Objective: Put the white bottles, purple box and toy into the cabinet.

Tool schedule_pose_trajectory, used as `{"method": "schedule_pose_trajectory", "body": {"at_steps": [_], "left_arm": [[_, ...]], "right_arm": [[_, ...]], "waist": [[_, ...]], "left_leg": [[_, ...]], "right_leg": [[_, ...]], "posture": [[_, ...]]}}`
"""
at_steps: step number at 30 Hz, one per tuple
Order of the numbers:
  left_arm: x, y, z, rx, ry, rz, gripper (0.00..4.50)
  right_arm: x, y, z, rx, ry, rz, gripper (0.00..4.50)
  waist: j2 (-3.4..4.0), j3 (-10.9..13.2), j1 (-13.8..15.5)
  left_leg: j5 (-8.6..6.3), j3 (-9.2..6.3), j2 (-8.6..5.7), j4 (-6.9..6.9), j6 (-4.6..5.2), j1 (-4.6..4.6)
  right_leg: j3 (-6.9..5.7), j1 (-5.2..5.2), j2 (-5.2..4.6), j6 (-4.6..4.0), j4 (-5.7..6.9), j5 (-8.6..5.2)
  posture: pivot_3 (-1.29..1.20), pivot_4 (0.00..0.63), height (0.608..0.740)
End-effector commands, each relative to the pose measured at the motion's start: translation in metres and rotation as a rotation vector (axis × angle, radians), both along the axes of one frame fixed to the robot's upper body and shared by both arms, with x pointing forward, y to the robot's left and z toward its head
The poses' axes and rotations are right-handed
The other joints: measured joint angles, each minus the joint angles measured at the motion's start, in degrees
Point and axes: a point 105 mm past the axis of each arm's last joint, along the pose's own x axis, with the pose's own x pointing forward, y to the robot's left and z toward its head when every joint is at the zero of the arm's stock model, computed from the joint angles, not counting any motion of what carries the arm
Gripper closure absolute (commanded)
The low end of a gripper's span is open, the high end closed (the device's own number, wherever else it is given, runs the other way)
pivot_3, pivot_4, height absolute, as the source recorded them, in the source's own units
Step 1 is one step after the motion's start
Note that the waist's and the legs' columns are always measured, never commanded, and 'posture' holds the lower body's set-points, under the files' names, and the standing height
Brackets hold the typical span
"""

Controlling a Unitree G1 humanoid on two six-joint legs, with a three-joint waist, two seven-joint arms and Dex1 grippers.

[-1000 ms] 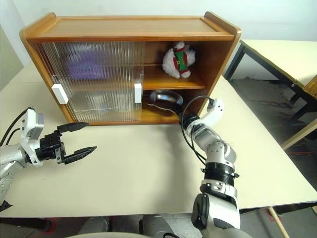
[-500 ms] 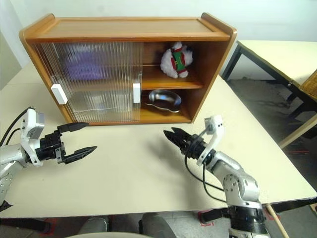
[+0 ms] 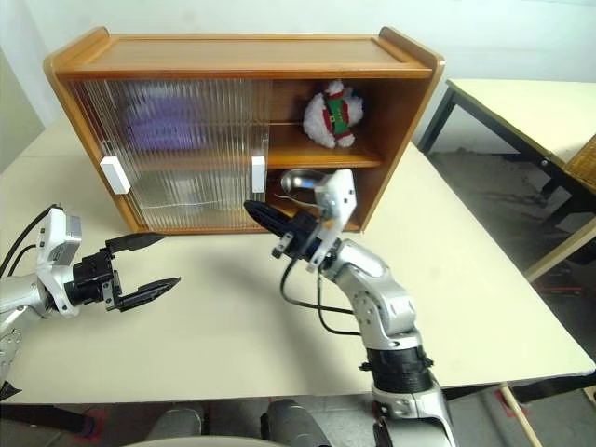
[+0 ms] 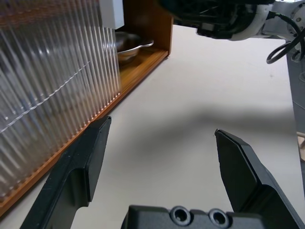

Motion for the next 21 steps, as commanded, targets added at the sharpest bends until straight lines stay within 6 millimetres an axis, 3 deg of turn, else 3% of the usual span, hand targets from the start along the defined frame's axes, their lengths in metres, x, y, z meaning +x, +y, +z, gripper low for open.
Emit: {"method": "schedule_pose_trajectory", "body": {"at_steps": [1, 6, 12, 21], "left_arm": [[-0.001, 0.005, -0.004, 0.021, 0.0, 0.01, 0.0], [-0.001, 0.005, -0.007, 0.023, -0.002, 0.009, 0.0], [-0.001, 0.005, -0.006, 0.025, -0.008, 0.01, 0.0], [-0.002, 0.004, -0.005, 0.022, -0.009, 0.012, 0.0]], "right_arm": [[0.01, 0.015, 0.0, -0.028, 0.016, -0.032, 4.47], [0.035, 0.018, 0.005, 0.026, 0.089, -0.147, 4.47], [0.045, 0.019, 0.006, -0.007, 0.088, -0.171, 4.47], [0.057, -0.014, 0.0, -0.029, 0.095, -0.357, 4.47]], "waist": [[0.0, -0.01, 0.03], [0.0, -0.01, 0.1], [-0.01, -0.01, 0.47], [-0.01, -0.01, 0.84]], "left_leg": [[0.0, 0.0, 0.0, 0.0, 0.0, -0.05], [0.0, -0.03, 0.03, -0.04, 0.0, -0.14], [0.0, -0.02, 0.06, -0.06, 0.0, -0.22], [0.0, 0.02, 0.08, -0.06, 0.0, -0.27]], "right_leg": [[-0.01, -0.03, 0.0, -0.02, 0.0, 0.01], [-0.05, -0.2, -0.04, -0.05, 0.0, 0.02], [-0.11, -0.36, -0.05, -0.14, 0.0, 0.07], [-0.12, -0.36, -0.06, -0.17, 0.01, 0.1]], "posture": [[0.02, 0.0, 0.74], [0.02, 0.0, 0.74], [0.03, 0.0, 0.74], [0.03, 0.0, 0.74]]}}
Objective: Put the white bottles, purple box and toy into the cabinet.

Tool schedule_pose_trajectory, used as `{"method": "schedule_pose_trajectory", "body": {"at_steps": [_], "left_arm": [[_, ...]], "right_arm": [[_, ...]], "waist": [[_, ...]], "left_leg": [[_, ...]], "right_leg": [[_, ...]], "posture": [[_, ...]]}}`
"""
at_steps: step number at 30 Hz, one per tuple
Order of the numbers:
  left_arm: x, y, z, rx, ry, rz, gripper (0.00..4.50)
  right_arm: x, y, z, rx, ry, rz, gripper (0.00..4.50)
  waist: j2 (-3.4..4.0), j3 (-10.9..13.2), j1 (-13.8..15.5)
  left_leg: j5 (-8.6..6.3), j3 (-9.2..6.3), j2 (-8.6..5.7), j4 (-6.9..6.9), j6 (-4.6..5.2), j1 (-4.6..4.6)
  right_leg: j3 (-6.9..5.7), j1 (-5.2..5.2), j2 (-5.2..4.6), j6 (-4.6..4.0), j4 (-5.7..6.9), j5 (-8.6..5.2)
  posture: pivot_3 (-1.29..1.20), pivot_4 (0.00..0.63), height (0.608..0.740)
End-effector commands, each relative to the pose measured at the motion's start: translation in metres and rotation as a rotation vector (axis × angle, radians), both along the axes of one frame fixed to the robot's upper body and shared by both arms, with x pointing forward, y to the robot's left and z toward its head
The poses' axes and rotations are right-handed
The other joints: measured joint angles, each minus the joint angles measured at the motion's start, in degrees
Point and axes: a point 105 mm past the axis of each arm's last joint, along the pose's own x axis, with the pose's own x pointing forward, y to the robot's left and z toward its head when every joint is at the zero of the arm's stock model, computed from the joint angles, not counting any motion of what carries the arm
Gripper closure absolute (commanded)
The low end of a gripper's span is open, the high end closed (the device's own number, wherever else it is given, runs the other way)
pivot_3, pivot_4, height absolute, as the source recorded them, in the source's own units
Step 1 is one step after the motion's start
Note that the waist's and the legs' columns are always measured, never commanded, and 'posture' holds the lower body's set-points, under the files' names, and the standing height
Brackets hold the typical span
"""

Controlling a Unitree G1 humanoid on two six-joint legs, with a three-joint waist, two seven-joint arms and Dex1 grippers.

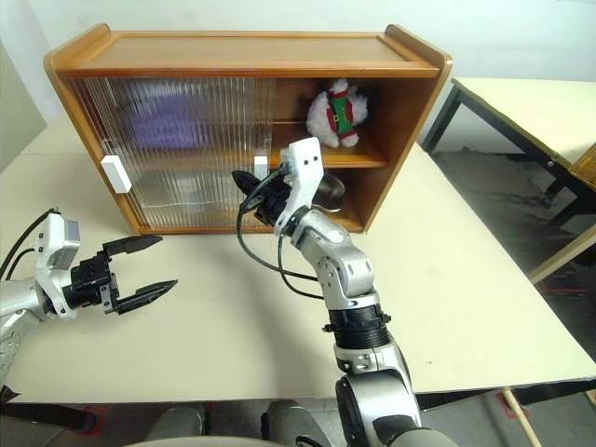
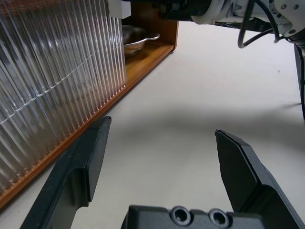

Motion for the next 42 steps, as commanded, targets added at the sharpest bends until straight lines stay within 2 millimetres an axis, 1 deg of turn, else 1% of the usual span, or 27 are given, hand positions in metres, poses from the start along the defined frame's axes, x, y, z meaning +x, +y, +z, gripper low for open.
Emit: {"method": "schedule_pose_trajectory", "body": {"at_steps": [1, 5, 10, 16, 20, 23, 25, 29, 30, 34, 40, 42], "left_arm": [[0.0, -0.002, 0.001, 0.009, -0.008, -0.004, 0.0], [0.002, -0.004, 0.003, 0.007, -0.012, -0.008, 0.0], [0.002, -0.004, 0.003, 0.005, -0.01, -0.014, 0.0], [0.001, -0.004, 0.002, 0.009, -0.009, -0.017, 0.0], [0.002, -0.004, 0.003, 0.011, -0.009, -0.014, 0.0], [0.004, -0.005, 0.005, 0.01, -0.011, -0.016, 0.0], [0.005, -0.007, 0.006, 0.008, -0.012, -0.018, 0.0], [0.006, -0.007, 0.008, 0.008, -0.012, -0.023, 0.0], [0.006, -0.007, 0.008, 0.009, -0.012, -0.022, 0.0], [0.006, -0.006, 0.009, 0.011, -0.013, -0.019, 0.0], [0.006, -0.004, 0.008, 0.01, -0.01, -0.016, 0.0], [0.006, -0.004, 0.008, 0.01, -0.01, -0.016, 0.0]], "right_arm": [[0.005, -0.018, -0.004, -0.014, 0.004, -0.093, 4.47], [0.012, -0.038, -0.002, 0.005, 0.017, -0.188, 4.47], [0.014, -0.051, 0.002, -0.016, -0.006, -0.24, 4.47], [0.016, -0.068, 0.005, -0.023, -0.011, -0.308, 4.47], [0.011, -0.087, 0.004, -0.047, -0.023, -0.361, 4.47], [0.009, -0.108, 0.003, -0.03, -0.011, -0.424, 4.47], [0.009, -0.119, 0.004, -0.03, -0.013, -0.458, 4.47], [0.012, -0.138, 0.005, -0.034, -0.014, -0.52, 4.47], [0.012, -0.143, 0.006, -0.037, -0.017, -0.535, 4.47], [0.012, -0.157, 0.006, -0.058, -0.031, -0.58, 4.47], [0.013, -0.178, 0.003, -0.09, -0.035, -0.647, 4.47], [0.013, -0.184, 0.002, -0.099, -0.037, -0.668, 4.47]], "waist": [[0.0, 0.0, 0.02], [0.0, 0.0, 0.19], [0.0, 0.0, 0.36], [0.0, 0.0, 0.4], [0.0, 0.0, 0.78], [-0.01, 0.0, 0.76], [-0.01, 0.0, 0.67], [0.0, 0.0, 0.44], [0.0, 0.0, 0.41], [0.01, 0.01, 0.35], [0.01, 0.01, 0.51], [0.01, 0.01, 0.47]], "left_leg": [[0.0, 0.0, 0.0, 0.0, 0.0, 0.0], [0.0, 0.01, 0.0, 0.02, 0.0, 0.01], [0.05, -0.01, -0.02, 0.11, -0.02, 0.06], [0.2, -0.01, -0.05, 0.15, -0.09, 0.02], [0.31, -0.07, -0.11, 0.15, -0.08, 0.0], [0.31, 0.0, -0.12, 0.16, -0.08, -0.04], [0.32, 0.06, -0.11, 0.15, -0.09, -0.12], [0.32, 0.1, -0.08, 0.03, -0.09, -0.09], [0.32, 0.09, -0.07, 0.01, -0.09, -0.09], [0.31, 0.09, -0.06, -0.05, -0.09, -0.09], [0.32, 0.05, -0.11, 0.07, -0.08, -0.1], [0.33, 0.06, -0.12, 0.09, -0.06, -0.1]], "right_leg": [[0.0, 0.0, 0.0, 0.0, 0.0, 0.0], [0.0, 0.0, 0.0, 0.0, 0.01, 0.05], [0.01, -0.09, -0.02, 0.02, 0.0, 0.14], [0.03, -0.1, -0.04, -0.28, 0.0, 0.2], [0.07, -0.18, -0.05, -0.31, -0.03, 0.19], [0.12, -0.12, -0.08, -0.31, -0.03, 0.19], [0.12, -0.09, -0.08, -0.26, -0.02, 0.22], [0.13, -0.12, -0.06, 0.25, -0.02, 0.41], [0.13, -0.13, -0.05, 0.26, -0.02, 0.4], [0.13, -0.16, -0.05, 0.26, -0.02, 0.34], [0.17, -0.11, -0.09, 0.59, -0.05, 0.25], [0.19, -0.1, -0.12, 0.58, -0.07, 0.18]], "posture": [[0.03, 0.0, 0.74], [0.02, 0.0, 0.74], [0.02, 0.0, 0.74], [0.02, 0.0, 0.74], [0.02, 0.0, 0.74], [0.01, 0.001, 0.74], [0.01, 0.002, 0.74], [0.01, 0.002, 0.74], [0.01, 0.002, 0.74], [0.01, 0.002, 0.74], [0.0, 0.002, 0.74], [0.0, 0.002, 0.74]]}}
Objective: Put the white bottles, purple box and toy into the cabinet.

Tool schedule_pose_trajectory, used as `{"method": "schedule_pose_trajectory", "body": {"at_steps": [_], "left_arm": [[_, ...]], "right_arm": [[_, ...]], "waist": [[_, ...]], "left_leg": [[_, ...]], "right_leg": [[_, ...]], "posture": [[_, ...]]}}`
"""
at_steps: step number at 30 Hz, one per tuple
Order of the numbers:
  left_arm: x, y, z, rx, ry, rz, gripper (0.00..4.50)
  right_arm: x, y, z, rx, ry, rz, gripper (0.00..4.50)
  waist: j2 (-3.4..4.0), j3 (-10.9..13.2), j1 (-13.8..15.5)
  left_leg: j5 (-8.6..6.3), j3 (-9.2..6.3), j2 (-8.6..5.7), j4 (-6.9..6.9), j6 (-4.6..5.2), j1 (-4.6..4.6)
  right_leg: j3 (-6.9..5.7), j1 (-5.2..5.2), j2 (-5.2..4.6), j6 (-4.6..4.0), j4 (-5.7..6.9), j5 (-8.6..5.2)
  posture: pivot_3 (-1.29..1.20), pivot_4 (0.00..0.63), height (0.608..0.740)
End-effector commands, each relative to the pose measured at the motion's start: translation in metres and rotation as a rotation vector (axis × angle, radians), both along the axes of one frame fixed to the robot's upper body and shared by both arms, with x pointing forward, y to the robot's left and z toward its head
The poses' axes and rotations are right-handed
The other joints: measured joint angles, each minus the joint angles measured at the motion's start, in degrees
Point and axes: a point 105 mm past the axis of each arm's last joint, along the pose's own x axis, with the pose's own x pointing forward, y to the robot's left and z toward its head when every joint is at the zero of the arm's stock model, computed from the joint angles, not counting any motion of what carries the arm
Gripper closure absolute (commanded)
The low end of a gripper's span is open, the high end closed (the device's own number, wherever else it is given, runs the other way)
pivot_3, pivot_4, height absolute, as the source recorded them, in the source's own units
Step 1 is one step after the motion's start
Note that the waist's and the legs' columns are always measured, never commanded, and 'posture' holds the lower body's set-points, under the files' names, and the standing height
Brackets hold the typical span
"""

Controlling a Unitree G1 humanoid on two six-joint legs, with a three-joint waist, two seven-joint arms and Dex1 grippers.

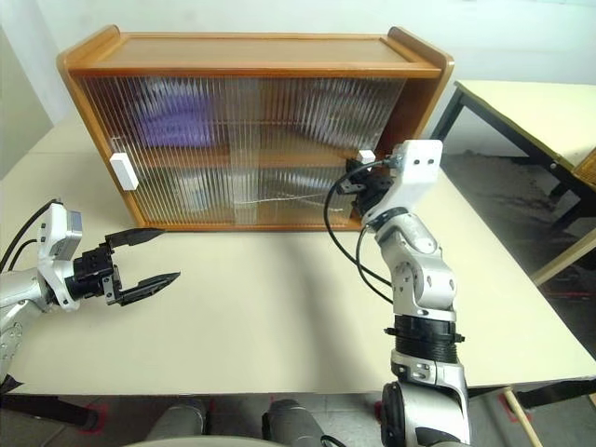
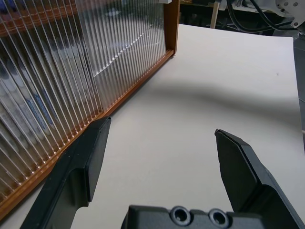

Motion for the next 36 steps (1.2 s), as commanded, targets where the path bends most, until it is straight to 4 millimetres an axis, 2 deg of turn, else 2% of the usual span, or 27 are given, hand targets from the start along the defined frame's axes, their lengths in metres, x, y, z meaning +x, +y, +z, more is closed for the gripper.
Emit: {"method": "schedule_pose_trajectory", "body": {"at_steps": [1, 4, 9, 14, 16, 18, 20, 23, 27, 29, 31, 32, 33, 34, 36], "left_arm": [[-0.001, 0.0, -0.001, 0.01, 0.003, -0.005, 0.0], [-0.001, -0.001, -0.001, 0.009, 0.005, -0.006, 0.0], [-0.001, 0.0, -0.002, 0.01, 0.008, -0.008, 0.0], [-0.001, 0.001, -0.002, 0.022, 0.005, -0.002, 0.0], [0.0, 0.008, 0.001, 0.029, -0.003, 0.017, 0.0], [0.001, 0.016, 0.004, 0.036, -0.007, 0.036, 0.0], [-0.001, 0.023, 0.005, 0.047, -0.005, 0.048, 0.0], [-0.004, 0.028, 0.005, 0.049, -0.001, 0.053, 0.0], [-0.013, 0.044, -0.001, 0.056, 0.021, 0.115, 0.0], [-0.017, 0.054, -0.006, 0.052, 0.028, 0.159, 0.0], [-0.017, 0.068, -0.008, 0.018, 0.016, 0.234, 0.0], [-0.018, 0.078, -0.009, 0.002, 0.008, 0.278, 0.0], [-0.018, 0.092, -0.008, -0.024, -0.005, 0.345, 0.0], [-0.019, 0.105, -0.006, -0.048, -0.021, 0.406, 0.0], [-0.021, 0.134, -0.003, -0.093, -0.058, 0.542, 0.0]], "right_arm": [[0.0, -0.024, -0.001, -0.016, -0.004, -0.096, 4.47], [-0.003, -0.037, -0.001, -0.042, -0.012, -0.149, 4.47], [-0.004, -0.038, 0.001, -0.041, -0.02, -0.156, 4.47], [-0.007, -0.015, 0.008, 0.019, -0.061, -0.04, 4.47], [-0.01, -0.005, 0.011, 0.037, -0.087, -0.002, 4.47], [-0.018, 0.012, 0.014, 0.038, -0.127, 0.086, 4.47], [-0.027, 0.029, 0.012, 0.014, -0.146, 0.165, 4.47], [-0.038, 0.042, 0.007, 0.002, -0.155, 0.224, 4.47], [-0.072, 0.067, -0.013, -0.007, -0.193, 0.449, 4.47], [-0.083, 0.059, -0.028, 0.062, -0.168, 0.473, 4.47], [-0.092, 0.042, -0.046, 0.1, -0.128, 0.46, 4.11], [-0.097, 0.033, -0.053, 0.115, -0.112, 0.455, 3.87], [-0.101, 0.018, -0.061, 0.12, -0.091, 0.433, 3.55], [-0.104, 0.004, -0.067, 0.12, -0.077, 0.403, 3.17], [-0.105, -0.029, -0.075, 0.113, -0.049, 0.322, 2.47]], "waist": [[0.0, 0.0, -0.13], [0.02, 0.01, -0.26], [0.04, 0.02, -0.04], [0.04, 0.03, -0.24], [0.05, 0.03, -0.42], [0.05, 0.03, -0.59], [0.04, 0.03, -0.79], [0.05, 0.03, -0.86], [0.03, 0.01, -0.84], [0.02, 0.0, -0.75], [0.03, 0.0, -0.48], [0.01, -0.01, -0.36], [-0.01, -0.02, -0.33], [-0.03, -0.03, -0.31], [-0.04, -0.04, -0.28]], "left_leg": [[0.0, 0.02, 0.0, 0.0, 0.0, -0.01], [0.0, 0.03, 0.02, -0.04, 0.0, -0.01], [0.0, -0.01, 0.0, -0.06, 0.0, -0.03], [0.0, 0.05, -0.01, -0.07, -0.01, -0.07], [-0.01, 0.07, 0.01, -0.13, -0.01, -0.07], [-0.01, 0.06, 0.04, -0.21, -0.01, -0.08], [-0.02, 0.08, 0.09, -0.27, -0.02, -0.07], [-0.06, 0.09, 0.06, -0.36, -0.08, -0.04], [-0.11, 0.05, 0.09, -0.39, -0.15, -0.05], [-0.15, 0.06, 0.08, -0.38, -0.21, -0.09], [-0.15, 0.03, 0.06, -0.37, -0.22, -0.06], [-0.16, 0.05, 0.05, -0.37, -0.22, -0.02], [-0.16, 0.05, 0.04, -0.36, -0.23, 0.01], [-0.16, 0.06, 0.06, -0.35, -0.23, 0.02], [-0.15, 0.11, 0.06, -0.31, -0.23, 0.03]], "right_leg": [[0.01, 0.03, 0.0, -0.17, 0.01, -0.09], [0.0, -0.02, 0.02, -0.15, 0.03, -0.03], [0.01, 0.0, 0.02, 0.11, 0.01, 0.08], [0.03, -0.04, -0.01, 0.1, -0.02, 0.07], [0.03, -0.1, 0.01, 0.08, -0.01, 0.06], [0.0, -0.15, 0.07, 0.03, 0.01, 0.02], [-0.01, -0.18, 0.15, -0.03, 0.02, -0.01], [-0.04, -0.16, 0.23, -0.12, 0.02, -0.08], [-0.01, -0.12, 0.21, -0.11, 0.02, -0.24], [0.0, -0.13, 0.2, -0.08, 0.02, -0.34], [0.0, -0.08, 0.17, 0.03, 0.02, -0.5], [0.02, -0.03, 0.14, -0.01, 0.02, -0.55], [0.02, 0.0, 0.12, -0.1, 0.03, -0.66], [0.03, 0.02, 0.1, -0.55, 0.03, -0.94], [0.03, 0.03, 0.05, -0.6, 0.09, -0.97]], "posture": [[0.0, 0.003, 0.74], [0.0, 0.003, 0.74], [-0.01, 0.005, 0.74], [-0.01, 0.005, 0.74], [-0.01, 0.006, 0.74], [0.0, 0.006, 0.74], [0.01, 0.005, 0.74], [0.01, 0.003, 0.74], [0.02, 0.007, 0.74], [0.02, 0.004, 0.74], [0.02, 0.0, 0.74], [0.01, 0.0, 0.74], [0.01, 0.0, 0.74], [0.01, 0.0, 0.74], [0.0, 0.0, 0.74]]}}
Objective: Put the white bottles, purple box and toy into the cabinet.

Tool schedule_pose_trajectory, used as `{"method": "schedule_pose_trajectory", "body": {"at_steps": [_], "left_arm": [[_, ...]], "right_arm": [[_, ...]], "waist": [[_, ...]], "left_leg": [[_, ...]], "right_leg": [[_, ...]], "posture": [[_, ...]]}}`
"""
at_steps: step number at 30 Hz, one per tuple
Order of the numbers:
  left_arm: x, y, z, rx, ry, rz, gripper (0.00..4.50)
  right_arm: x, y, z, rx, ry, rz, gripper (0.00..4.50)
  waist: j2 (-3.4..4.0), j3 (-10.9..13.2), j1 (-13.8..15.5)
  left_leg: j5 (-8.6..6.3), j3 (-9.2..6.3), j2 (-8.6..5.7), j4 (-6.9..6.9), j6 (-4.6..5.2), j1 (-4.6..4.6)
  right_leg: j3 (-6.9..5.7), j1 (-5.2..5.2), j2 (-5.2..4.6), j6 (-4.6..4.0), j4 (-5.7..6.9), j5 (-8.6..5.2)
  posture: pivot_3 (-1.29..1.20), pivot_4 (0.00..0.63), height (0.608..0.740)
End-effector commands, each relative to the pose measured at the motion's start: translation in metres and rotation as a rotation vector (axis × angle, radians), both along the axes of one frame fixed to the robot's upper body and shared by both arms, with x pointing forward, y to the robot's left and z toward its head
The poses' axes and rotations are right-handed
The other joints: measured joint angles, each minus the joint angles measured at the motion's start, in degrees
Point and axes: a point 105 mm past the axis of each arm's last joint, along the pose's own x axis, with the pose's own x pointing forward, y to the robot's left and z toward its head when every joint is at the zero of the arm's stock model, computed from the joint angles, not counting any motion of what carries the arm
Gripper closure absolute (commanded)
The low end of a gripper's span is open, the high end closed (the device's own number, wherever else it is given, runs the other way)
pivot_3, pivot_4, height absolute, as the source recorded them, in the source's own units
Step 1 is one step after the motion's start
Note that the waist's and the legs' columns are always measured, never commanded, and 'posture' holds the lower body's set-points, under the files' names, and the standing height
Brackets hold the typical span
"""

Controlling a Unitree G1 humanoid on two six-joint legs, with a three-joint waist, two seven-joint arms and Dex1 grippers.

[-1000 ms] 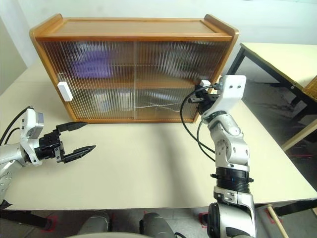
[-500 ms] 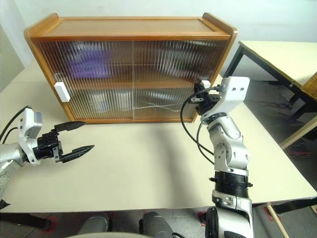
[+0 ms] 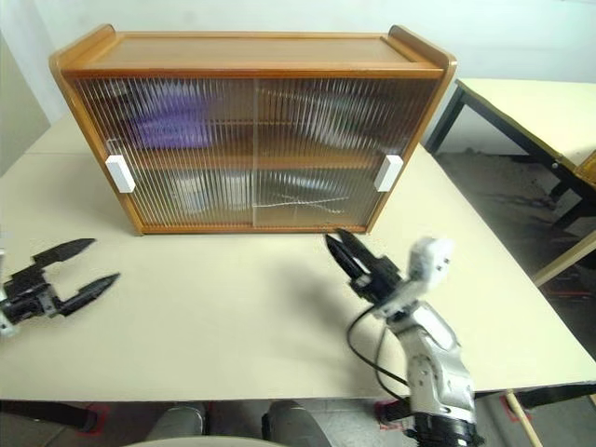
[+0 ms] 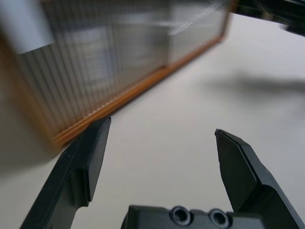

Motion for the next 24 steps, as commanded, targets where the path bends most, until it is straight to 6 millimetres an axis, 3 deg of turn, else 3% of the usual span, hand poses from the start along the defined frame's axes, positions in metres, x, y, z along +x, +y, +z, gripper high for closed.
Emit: {"method": "schedule_pose_trajectory", "body": {"at_steps": [1, 3, 8, 11, 14, 16, 20, 24], "left_arm": [[-0.002, 0.071, 0.006, -0.03, -0.084, 0.331, 0.0], [-0.004, 0.124, 0.007, -0.015, -0.116, 0.605, 0.0], [-0.007, 0.197, 0.0, -0.015, -0.076, 0.987, 0.0], [-0.012, 0.224, -0.004, -0.078, -0.057, 1.14, 0.0], [-0.007, 0.226, -0.004, -0.037, -0.059, 1.128, 0.0], [0.003, 0.216, 0.002, -0.038, -0.082, 1.054, 0.0], [0.018, 0.173, -0.002, 0.061, -0.052, 0.819, 0.0], [0.018, 0.168, -0.005, 0.085, -0.018, 0.793, 0.0]], "right_arm": [[0.0, -0.069, -0.013, -0.014, 0.037, -0.186, 2.1], [0.002, -0.106, -0.023, -0.056, 0.085, -0.295, 1.71], [0.012, -0.144, -0.033, -0.101, 0.139, -0.378, 0.02], [0.019, -0.161, -0.029, -0.09, 0.14, -0.422, 0.02], [0.026, -0.168, -0.024, -0.081, 0.127, -0.434, 0.02], [0.034, -0.167, -0.018, -0.064, 0.114, -0.425, 0.02], [0.048, -0.156, -0.009, -0.062, 0.079, -0.379, 0.02], [0.059, -0.15, -0.006, -0.063, 0.064, -0.389, 0.02]], "waist": [[-0.01, 0.01, -0.02], [0.06, -0.02, -0.26], [0.03, -0.04, -0.37], [0.11, -0.02, -0.73], [0.09, -0.02, -1.0], [0.03, 0.0, -1.05], [-0.03, 0.04, -1.05], [-0.08, 0.07, -0.97]], "left_leg": [[0.0, 0.0, 0.01, 0.02, 0.0, 0.0], [0.0, 0.09, 0.08, 0.07, 0.0, 0.18], [0.02, 0.11, 0.36, 0.08, 0.02, 0.22], [0.1, 0.2, 0.36, 0.12, 0.1, 0.25], [0.11, 0.22, 0.34, 0.16, 0.11, 0.25], [0.11, 0.22, 0.29, 0.17, 0.11, 0.25], [0.13, 0.2, 0.14, 0.21, 0.09, 0.26], [0.13, 0.2, -0.01, 0.22, 0.09, 0.41]], "right_leg": [[0.0, 0.0, 0.0, -0.02, 0.0, 0.01], [-0.03, 0.09, 0.04, -0.18, 0.11, 0.11], [-0.02, 0.12, 0.07, -0.36, 0.13, 0.31], [0.01, 0.12, 0.09, -0.73, 0.12, 0.86], [0.02, 0.16, 0.09, -0.4, 0.07, 1.08], [0.03, 0.19, 0.08, -0.38, 0.03, 1.07], [0.02, 0.25, 0.1, -0.38, 0.03, 1.07], [0.01, 0.42, 0.11, -0.36, 0.01, 1.04]], "posture": [[-0.01, 0.0, 0.74], [-0.01, 0.0, 0.74], [-0.01, 0.0, 0.74], [-0.02, 0.0, 0.74], [-0.02, 0.0, 0.74], [0.0, 0.0, 0.74], [0.01, 0.0, 0.74], [0.04, 0.0, 0.74]]}}
